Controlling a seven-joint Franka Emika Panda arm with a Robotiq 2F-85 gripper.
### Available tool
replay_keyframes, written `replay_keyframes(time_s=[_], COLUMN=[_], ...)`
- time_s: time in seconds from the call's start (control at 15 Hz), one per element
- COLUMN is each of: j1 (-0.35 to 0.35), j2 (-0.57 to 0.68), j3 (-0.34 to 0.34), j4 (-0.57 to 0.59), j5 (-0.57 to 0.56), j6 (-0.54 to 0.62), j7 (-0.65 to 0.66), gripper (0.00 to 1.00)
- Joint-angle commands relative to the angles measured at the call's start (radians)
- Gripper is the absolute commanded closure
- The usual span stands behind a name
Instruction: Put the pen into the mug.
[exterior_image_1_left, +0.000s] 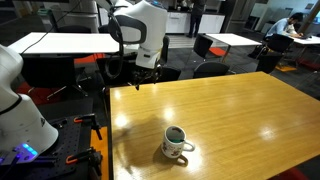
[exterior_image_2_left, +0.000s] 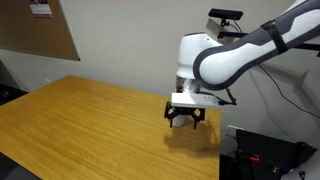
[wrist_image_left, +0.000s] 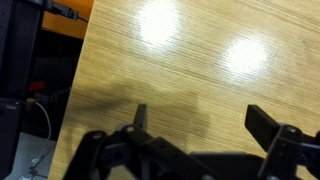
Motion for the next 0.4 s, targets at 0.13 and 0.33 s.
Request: replay_keyframes(time_s=[0.13,0.33], j1=[-0.011,-0.010], j2=[-0.023,-0.005], j3=[0.001,0.008], j4=[0.007,0.002], j5=[0.017,0.001], j6=[-0.115,-0.081], j7=[-0.088,-0.060], gripper=[0.00,0.00])
